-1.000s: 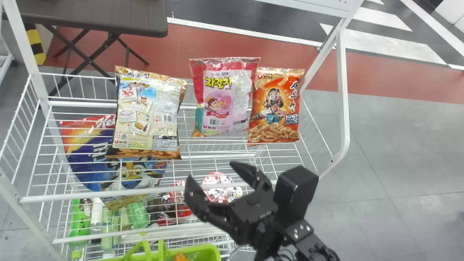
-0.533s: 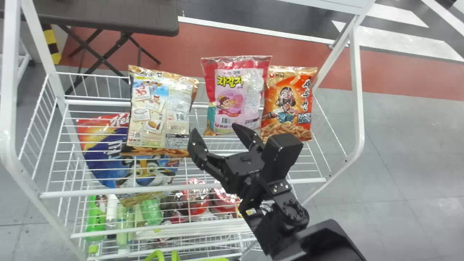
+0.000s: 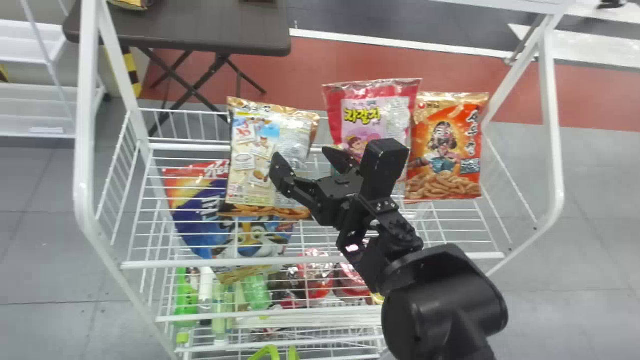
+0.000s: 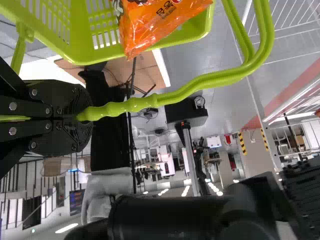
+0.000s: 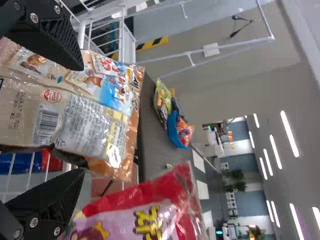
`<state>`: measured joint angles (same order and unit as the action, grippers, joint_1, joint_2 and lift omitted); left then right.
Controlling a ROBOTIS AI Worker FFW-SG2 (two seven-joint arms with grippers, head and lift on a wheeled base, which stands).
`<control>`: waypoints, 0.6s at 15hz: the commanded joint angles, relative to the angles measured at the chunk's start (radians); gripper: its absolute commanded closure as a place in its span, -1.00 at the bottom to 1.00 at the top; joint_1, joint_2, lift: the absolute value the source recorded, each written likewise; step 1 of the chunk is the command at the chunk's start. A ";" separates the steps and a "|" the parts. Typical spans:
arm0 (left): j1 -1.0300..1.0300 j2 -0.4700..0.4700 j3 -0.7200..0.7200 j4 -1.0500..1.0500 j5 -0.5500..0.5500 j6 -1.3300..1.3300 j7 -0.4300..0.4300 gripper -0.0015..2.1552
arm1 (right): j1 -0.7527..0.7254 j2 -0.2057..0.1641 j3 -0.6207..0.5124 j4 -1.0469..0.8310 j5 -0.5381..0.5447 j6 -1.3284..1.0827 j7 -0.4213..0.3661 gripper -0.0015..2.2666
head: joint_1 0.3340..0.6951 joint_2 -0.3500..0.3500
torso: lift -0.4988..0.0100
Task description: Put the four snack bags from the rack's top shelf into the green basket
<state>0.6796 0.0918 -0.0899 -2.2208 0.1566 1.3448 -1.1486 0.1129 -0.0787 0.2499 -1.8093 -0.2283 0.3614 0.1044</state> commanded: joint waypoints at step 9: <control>-0.003 -0.003 0.015 0.001 0.014 -0.017 -0.003 0.99 | -0.025 0.010 0.031 0.019 0.104 0.120 0.060 0.93 | 1.00 -0.18 | 0.96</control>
<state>0.6775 0.0901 -0.0772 -2.2194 0.1700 1.3277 -1.1544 0.0710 -0.0651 0.2864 -1.7778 -0.1373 0.4932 0.1578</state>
